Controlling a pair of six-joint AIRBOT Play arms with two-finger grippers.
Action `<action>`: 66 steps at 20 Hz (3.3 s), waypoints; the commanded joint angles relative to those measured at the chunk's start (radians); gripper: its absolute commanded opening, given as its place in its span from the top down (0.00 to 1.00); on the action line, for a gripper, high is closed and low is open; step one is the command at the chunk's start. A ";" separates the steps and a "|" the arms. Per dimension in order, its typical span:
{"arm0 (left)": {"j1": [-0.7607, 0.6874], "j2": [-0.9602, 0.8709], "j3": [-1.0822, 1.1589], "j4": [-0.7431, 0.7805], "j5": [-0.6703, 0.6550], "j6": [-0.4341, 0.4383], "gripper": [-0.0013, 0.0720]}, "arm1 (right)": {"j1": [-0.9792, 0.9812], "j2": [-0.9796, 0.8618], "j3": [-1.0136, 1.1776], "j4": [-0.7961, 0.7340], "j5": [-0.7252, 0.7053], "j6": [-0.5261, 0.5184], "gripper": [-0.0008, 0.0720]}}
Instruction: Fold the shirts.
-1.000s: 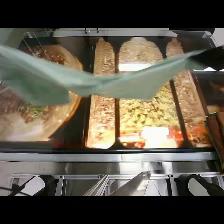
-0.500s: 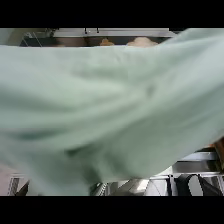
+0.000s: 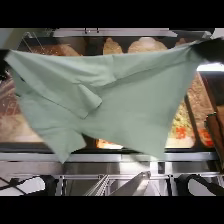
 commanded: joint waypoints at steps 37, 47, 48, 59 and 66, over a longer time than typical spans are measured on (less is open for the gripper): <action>-0.086 -0.706 0.880 0.533 0.513 -0.031 0.52 | 0.124 -0.558 0.004 0.100 -0.414 -0.261 0.35; 0.077 -0.381 0.276 1.173 0.159 -0.325 0.52 | 0.003 -0.451 -0.314 -0.137 0.072 0.000 0.48; 0.068 -0.371 0.224 1.183 0.192 -0.325 0.52 | 0.006 -0.451 -0.345 -0.133 0.071 0.005 0.47; -0.128 -0.595 0.290 1.089 0.241 -0.286 0.52 | 0.099 -0.451 -0.364 -0.098 0.079 0.051 0.39; -0.130 -0.603 0.389 1.021 0.095 -0.285 0.95 | 0.198 -0.505 -0.364 -0.090 0.059 0.105 0.39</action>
